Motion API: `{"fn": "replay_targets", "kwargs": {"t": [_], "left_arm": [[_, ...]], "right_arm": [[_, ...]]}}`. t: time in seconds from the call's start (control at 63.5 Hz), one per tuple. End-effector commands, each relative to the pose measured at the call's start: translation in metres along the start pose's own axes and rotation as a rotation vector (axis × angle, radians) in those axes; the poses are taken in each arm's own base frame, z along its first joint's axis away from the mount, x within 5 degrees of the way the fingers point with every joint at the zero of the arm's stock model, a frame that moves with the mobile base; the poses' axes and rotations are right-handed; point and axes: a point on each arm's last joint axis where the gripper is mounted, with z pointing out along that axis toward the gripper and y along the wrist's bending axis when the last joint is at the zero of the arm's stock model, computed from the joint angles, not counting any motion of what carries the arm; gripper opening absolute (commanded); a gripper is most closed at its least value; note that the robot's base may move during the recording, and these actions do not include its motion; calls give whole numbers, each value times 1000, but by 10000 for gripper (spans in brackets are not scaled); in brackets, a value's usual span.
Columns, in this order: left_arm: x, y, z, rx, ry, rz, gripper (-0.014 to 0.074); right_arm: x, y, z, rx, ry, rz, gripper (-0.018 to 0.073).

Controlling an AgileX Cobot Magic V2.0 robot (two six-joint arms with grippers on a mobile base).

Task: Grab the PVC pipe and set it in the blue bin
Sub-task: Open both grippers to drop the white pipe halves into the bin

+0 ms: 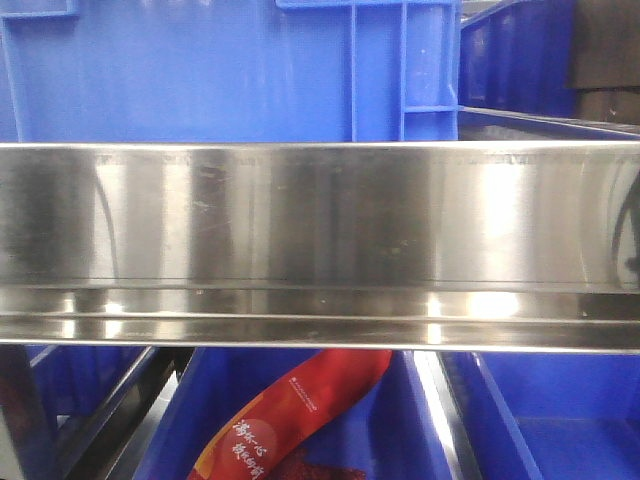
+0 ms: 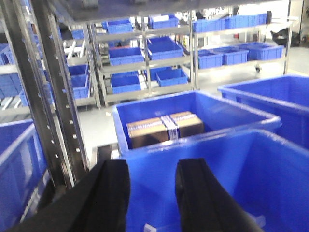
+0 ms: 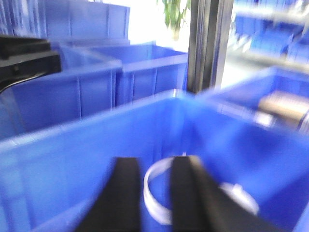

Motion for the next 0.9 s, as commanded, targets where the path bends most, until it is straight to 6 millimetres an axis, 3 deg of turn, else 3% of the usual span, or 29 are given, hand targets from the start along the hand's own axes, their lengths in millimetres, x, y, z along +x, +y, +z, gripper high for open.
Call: {"fn": "replay_targets", "kwargs": {"t": [0.0,0.157,0.441,0.614,0.756,0.882], "left_arm": [[-11,-1,-12,4,-21,1,89],[-21,1,-29,4,-11,1,-108],[-36,3,-60,5,0,-4,-111],[-45,4,-90,9,29,-9,-111],[-55,6,-115,3,-25,-9,-111],[-49,5,-133,4,-30,-19,-111]], "right_arm": [[-12,6,-13,-17,-30,-34,-79],[-18,13,-24,-59,-29,-56,-158],[-24,22,-42,-90,-41,-31,-154],[-23,24,-58,-57,-65,-29,-154],[-22,25,-80,18,-110,-63,-154],[-22,29,-103,52,-157,-68,-154]]}}
